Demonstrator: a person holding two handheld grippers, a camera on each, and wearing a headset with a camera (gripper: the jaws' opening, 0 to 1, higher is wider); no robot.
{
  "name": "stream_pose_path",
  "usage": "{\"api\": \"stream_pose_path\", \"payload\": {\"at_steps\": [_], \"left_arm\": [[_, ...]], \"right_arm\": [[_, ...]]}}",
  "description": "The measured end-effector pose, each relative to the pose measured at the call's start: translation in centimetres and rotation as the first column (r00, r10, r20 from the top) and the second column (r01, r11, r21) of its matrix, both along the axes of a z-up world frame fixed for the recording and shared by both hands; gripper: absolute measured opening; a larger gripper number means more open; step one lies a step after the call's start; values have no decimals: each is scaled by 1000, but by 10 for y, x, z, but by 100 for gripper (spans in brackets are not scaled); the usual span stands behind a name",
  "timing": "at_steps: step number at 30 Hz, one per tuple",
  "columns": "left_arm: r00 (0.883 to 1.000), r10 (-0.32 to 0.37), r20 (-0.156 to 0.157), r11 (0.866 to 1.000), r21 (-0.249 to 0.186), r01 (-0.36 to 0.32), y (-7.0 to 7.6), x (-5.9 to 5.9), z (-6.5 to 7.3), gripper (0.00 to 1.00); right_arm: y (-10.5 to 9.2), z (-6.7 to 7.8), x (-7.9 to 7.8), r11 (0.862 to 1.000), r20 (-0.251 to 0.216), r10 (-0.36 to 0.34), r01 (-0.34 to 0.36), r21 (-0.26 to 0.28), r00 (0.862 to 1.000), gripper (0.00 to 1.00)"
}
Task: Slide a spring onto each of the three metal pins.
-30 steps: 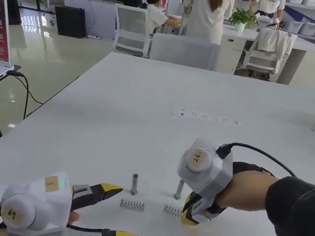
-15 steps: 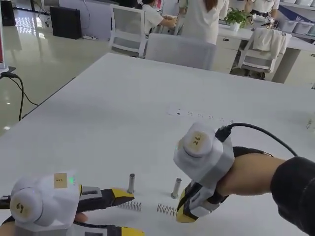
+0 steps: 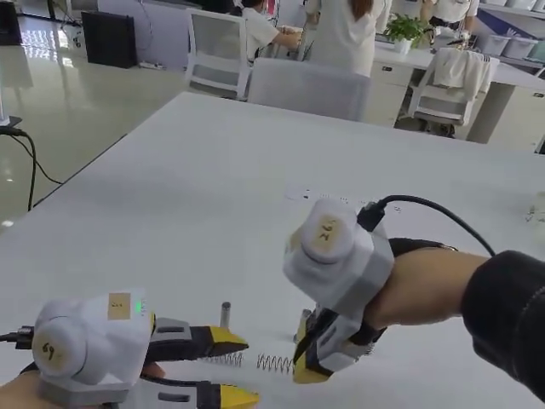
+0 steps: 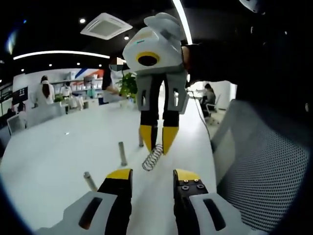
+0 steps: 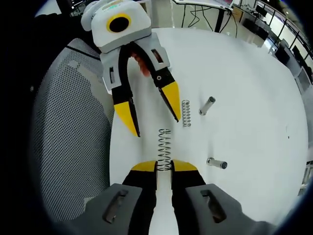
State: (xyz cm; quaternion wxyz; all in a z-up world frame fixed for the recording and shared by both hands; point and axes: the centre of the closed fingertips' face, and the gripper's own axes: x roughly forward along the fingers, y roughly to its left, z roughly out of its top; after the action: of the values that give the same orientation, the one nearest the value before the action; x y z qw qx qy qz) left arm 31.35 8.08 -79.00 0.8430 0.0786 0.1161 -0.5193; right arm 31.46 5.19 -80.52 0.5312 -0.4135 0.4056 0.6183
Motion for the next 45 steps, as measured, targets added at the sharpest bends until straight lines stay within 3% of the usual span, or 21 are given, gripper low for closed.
{"api": "stream_pose_path", "payload": {"at_steps": [20,32,45], "left_arm": [[998,-66,13,998,4,66,-12,-9,1,8],[997,-76,15,997,16,75,-13,-10,0,3],[998,-61,21,998,23,60,-11,-8,0,2]], "right_arm": [[0,3,-17,995,-37,96,-97,-27,995,8],[0,11,-18,996,-43,91,-92,-16,995,8],[13,32,-17,995,11,94,-94,17,995,8]]}}
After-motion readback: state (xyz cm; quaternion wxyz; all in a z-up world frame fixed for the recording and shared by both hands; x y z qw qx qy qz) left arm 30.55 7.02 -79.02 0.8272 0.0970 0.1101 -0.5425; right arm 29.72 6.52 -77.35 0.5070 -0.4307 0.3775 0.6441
